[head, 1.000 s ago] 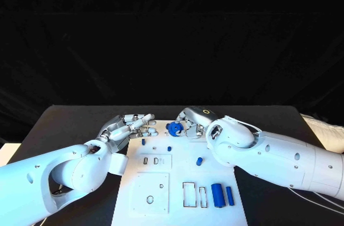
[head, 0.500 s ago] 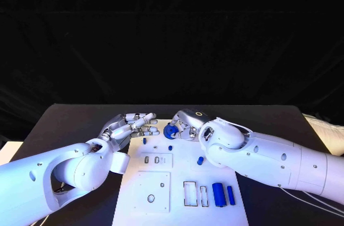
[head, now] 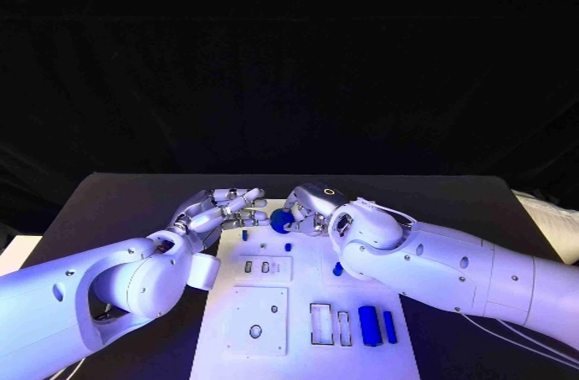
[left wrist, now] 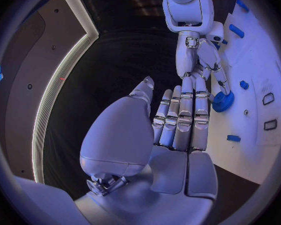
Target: Assemble the parts on the task board
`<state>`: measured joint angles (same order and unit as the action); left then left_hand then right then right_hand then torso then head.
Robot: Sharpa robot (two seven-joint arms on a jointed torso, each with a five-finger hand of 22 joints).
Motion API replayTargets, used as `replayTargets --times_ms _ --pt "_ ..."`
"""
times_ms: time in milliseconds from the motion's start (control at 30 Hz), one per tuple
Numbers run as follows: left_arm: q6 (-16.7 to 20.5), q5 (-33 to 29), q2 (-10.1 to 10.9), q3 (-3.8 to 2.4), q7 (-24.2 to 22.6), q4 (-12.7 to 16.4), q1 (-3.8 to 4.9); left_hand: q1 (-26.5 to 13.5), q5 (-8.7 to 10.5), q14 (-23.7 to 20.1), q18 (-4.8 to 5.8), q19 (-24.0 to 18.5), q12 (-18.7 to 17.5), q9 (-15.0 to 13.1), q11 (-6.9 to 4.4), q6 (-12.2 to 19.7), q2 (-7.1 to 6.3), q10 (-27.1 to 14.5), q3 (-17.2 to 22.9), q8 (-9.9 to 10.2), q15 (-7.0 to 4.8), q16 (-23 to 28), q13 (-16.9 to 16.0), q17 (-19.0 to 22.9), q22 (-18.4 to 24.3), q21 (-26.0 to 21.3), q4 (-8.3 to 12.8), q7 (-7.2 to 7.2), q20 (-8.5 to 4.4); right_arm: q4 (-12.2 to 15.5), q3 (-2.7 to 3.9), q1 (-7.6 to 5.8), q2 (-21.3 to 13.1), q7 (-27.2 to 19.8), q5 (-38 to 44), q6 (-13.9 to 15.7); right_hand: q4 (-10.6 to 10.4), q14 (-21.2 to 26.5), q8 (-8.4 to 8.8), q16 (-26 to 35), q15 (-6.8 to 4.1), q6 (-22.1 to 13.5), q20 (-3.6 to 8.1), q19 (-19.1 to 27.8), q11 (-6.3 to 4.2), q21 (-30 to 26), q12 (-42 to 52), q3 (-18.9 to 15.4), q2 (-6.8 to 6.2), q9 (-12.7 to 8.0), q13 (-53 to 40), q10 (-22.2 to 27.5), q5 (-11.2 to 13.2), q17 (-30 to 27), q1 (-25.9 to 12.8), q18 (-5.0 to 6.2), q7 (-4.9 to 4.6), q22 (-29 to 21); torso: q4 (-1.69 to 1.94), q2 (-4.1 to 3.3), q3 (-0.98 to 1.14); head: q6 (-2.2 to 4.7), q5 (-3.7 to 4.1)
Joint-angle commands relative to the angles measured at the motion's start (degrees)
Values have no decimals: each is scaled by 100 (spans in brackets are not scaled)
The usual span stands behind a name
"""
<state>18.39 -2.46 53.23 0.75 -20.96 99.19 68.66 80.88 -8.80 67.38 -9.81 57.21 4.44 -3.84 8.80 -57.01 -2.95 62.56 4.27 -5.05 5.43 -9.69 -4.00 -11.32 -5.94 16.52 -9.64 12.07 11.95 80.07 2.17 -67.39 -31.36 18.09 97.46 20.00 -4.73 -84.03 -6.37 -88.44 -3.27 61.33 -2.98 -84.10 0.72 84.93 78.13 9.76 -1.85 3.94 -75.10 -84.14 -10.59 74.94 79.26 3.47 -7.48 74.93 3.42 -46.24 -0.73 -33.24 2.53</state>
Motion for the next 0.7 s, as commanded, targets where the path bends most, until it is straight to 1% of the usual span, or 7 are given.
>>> replayTargets --times_ms 33,167,300,333,400,533,700 --pt "-76 -10 -3 -3 -34 8 3 0 38 9 -69 18 -18 2 21 -7 65 7 6 37 43 20 4 -6 9 -24 34 30 17 -48 -26 35 15 -30 29 -89 -28 -535 88 -6 6 272 27 -79 14 -6 -66 12 -62 37 -545 -110 56 1218 -148 -93 162 274 -9 2 4 -1 -6" --pt "-75 -10 1 -3 -32 9 3 0 38 9 -69 18 -18 2 21 -7 65 7 6 37 43 20 4 -6 9 -24 34 30 17 -62 -27 34 26 -47 -13 -97 -121 -531 272 4 81 20 -29 -66 106 -20 -162 -61 -203 -14 -490 -68 114 1201 -342 -90 55 249 -8 1 5 -1 -6" --pt "-74 -10 5 -3 -29 13 4 0 38 9 -69 18 -18 2 21 -7 65 7 6 37 43 20 4 -6 9 -24 34 30 17 -81 -29 32 40 -38 -62 -164 -326 -528 296 12 155 -295 -110 -49 184 -37 -322 -248 -309 -27 -395 1 170 1188 -630 -82 -18 219 -6 2 1 0 -5" --pt "-74 -10 6 -3 -28 13 4 0 38 9 -69 18 -18 2 21 -7 65 7 6 37 43 20 4 -6 9 -24 34 30 17 -85 -29 32 41 -35 -79 -182 -411 -528 289 13 169 -368 -126 -44 198 -41 -347 -316 -321 -27 -383 12 122 1186 -725 -80 -31 211 -6 1 1 -2 -7" --pt "-71 -10 8 -3 -24 14 4 0 38 9 -69 18 -18 2 21 -7 65 7 6 37 43 20 4 -6 9 -24 34 30 17 -91 -30 31 41 -30 -124 -207 -647 -527 282 14 192 -467 -152 -43 222 -43 -367 -498 -319 -19 -381 21 -137 1186 -971 -78 -51 210 -4 0 5 -1 -5" --pt "-67 -10 13 -3 -15 17 4 1 40 11 -69 20 -25 2 23 -7 68 5 6 42 44 27 4 -12 12 -27 39 31 18 -101 -32 30 32 -32 -211 -244 -976 -530 278 6 215 -550 -179 -41 246 -44 -374 -729 -224 -12 -395 27 -634 1202 -1231 -77 -80 208 -6 2 4 -6 -7" --pt "-92 -10 16 -3 -7 16 4 4 40 12 -69 20 -26 2 23 -6 68 4 7 44 44 29 4 -14 13 -28 42 31 18 -109 -34 30 20 -41 -276 -290 -1082 -534 267 -2 217 -524 -184 -47 247 -37 -349 -814 -163 -2 -422 16 -789 1216 -1255 -79 -74 223 -7 -3 5 -3 -11"
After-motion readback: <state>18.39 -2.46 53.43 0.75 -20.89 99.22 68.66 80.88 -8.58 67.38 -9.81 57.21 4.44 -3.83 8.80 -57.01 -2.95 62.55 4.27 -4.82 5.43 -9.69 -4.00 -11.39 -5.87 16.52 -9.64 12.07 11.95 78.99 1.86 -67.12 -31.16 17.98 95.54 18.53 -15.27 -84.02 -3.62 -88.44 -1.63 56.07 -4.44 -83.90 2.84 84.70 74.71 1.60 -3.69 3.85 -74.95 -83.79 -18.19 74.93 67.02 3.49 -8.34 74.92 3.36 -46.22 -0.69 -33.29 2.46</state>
